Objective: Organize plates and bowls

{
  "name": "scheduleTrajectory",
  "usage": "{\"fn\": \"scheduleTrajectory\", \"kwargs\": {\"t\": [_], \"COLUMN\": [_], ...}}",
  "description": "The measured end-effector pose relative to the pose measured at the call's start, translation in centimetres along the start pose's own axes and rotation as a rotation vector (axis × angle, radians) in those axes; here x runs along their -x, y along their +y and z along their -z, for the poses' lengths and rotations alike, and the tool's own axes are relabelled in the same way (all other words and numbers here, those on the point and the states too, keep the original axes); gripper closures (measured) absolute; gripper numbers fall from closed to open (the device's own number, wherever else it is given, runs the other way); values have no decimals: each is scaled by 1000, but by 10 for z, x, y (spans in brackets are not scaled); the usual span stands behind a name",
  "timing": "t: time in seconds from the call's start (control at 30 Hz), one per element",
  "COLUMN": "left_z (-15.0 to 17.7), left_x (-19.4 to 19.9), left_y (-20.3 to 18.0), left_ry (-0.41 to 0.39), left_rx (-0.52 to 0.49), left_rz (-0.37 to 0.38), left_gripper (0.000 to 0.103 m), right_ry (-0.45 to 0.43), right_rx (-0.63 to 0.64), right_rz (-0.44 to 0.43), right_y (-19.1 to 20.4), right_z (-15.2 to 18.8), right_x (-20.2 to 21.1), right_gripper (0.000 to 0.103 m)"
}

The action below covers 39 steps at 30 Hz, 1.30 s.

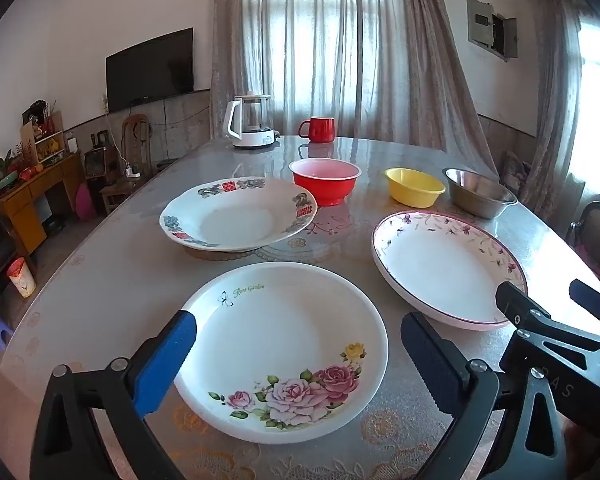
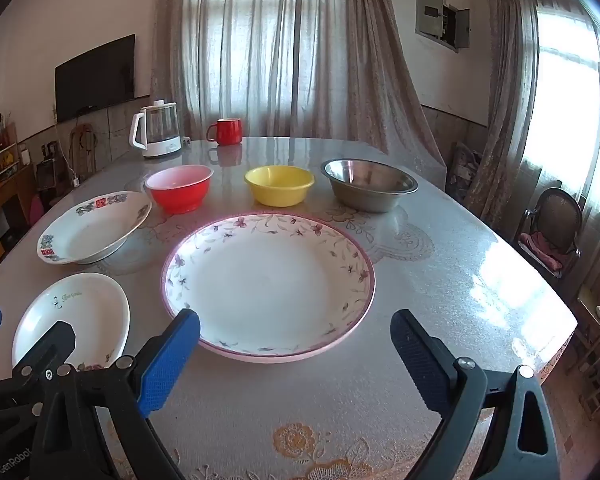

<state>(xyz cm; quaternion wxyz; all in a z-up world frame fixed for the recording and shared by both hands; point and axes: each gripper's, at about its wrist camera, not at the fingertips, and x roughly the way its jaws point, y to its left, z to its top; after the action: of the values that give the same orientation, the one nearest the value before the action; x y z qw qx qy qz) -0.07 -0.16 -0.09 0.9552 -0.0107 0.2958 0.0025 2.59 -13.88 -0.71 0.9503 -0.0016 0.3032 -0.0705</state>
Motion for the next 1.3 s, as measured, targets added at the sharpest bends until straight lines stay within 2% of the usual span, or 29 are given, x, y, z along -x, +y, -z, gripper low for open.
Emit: {"fn": "scheduleTrajectory", "kwargs": {"t": [0.1,0.6,1.3], "left_z": [2,-2,-1], "left_x": [-5,-19,-16], "left_y": [4,3,-2], "left_ry": [3,29,38], "left_rx": [-3,9,-6], "left_rz": [4,-23,-22], "left_gripper": [0,0,0], "right_ry": [23,29,17], "right_rx": [16,6,-9], "right_rz": [9,-32,-46], "right_y": [1,2,-2], "right_z": [-1,-1,0], "right_x": [-4,-23,-18], "right_gripper": [5,5,5]}}
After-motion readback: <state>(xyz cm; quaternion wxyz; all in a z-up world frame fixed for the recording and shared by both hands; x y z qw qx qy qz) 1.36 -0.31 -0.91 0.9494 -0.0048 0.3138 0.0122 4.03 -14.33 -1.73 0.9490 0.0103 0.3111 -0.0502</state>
